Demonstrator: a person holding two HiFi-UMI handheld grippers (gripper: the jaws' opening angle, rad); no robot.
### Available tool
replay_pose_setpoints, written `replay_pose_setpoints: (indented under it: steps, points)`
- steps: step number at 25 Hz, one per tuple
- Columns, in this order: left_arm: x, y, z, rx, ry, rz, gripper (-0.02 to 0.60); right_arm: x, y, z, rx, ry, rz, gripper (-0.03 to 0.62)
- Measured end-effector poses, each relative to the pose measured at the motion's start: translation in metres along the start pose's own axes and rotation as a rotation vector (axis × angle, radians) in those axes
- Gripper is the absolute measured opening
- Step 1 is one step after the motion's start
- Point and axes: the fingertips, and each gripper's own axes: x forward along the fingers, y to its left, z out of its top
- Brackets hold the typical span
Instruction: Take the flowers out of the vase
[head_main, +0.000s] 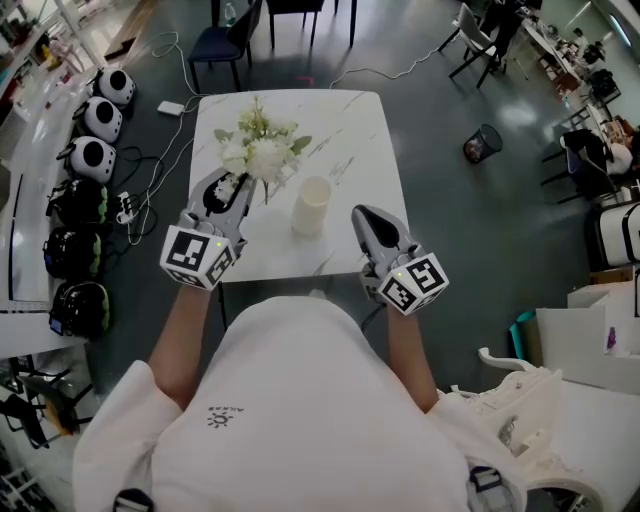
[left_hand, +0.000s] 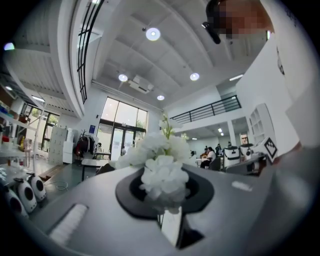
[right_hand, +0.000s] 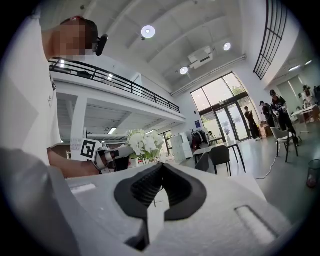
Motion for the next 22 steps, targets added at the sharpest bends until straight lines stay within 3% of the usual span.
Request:
replay_pose_setpoints:
  steps: [22]
  points:
    - [-0.004,0.009,-0.062,-0.055,0.118,0.059,0.043,-0.011,-0.021,-0.012,0.026,0.016,-0.059,0.0]
